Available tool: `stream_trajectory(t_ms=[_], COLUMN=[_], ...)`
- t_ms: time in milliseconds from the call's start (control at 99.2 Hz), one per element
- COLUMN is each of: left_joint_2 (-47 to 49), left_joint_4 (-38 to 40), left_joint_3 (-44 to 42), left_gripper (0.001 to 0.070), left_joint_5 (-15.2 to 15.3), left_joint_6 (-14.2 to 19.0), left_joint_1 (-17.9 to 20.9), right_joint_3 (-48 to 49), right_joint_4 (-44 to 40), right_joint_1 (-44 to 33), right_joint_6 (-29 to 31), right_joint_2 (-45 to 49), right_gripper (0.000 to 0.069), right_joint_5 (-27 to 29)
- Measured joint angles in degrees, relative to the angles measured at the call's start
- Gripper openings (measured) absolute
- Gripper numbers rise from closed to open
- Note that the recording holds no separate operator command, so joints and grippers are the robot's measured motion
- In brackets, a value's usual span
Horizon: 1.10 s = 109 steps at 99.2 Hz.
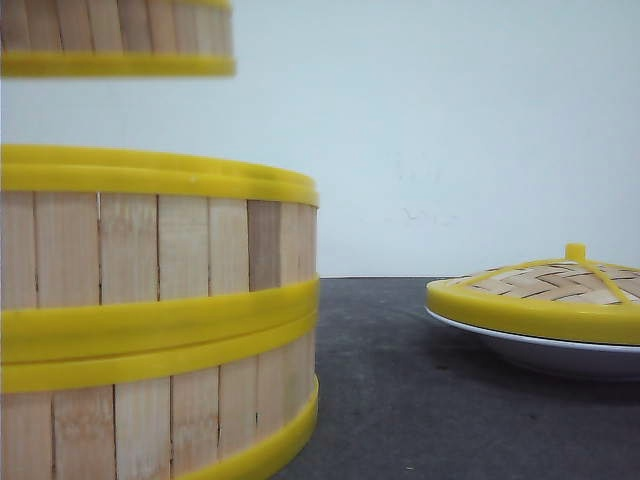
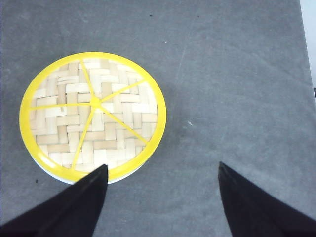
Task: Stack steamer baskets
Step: 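Lift the one-bun basket with the left gripper over the stack, then lower the basket onto the stack and open the left gripper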
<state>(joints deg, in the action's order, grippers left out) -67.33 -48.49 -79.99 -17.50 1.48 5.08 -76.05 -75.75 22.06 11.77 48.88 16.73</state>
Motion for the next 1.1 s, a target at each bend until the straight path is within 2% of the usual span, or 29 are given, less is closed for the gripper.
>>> stream_trajectory(t_ms=[161, 373, 565, 776, 1099], left_joint_2=[4.2, 11.9, 16.4, 16.4, 11.8], left_joint_4=[-8.0, -9.2, -11.2, -8.7, -6.5], left_joint_3=[0.2, 4.7, 12.2, 18.8, 19.4], left_gripper=[0.0022, 0.0022, 0.0022, 0.0022, 0.0022], left_joint_5=[0.1, 0.1, 0.1, 0.3, 0.4], left_joint_6=[-2.5, -3.3, -3.2, -1.6, -0.4], left_joint_1=[-4.5, -7.6, -10.1, -12.9, -16.0], right_joint_3=[0.0, 0.0, 0.0, 0.0, 0.0], right_joint_4=[0.2, 0.2, 0.2, 0.2, 0.2], right_joint_1=[0.0, 0.0, 0.0, 0.0, 0.0], right_joint_6=[0.0, 0.0, 0.0, 0.0, 0.0], right_joint_2=[0.0, 0.0, 0.0, 0.0, 0.0], right_gripper=[0.0434, 0.0434, 0.0434, 0.0434, 0.0434], right_joint_5=[0.0, 0.0, -0.2, -0.2, -0.2])
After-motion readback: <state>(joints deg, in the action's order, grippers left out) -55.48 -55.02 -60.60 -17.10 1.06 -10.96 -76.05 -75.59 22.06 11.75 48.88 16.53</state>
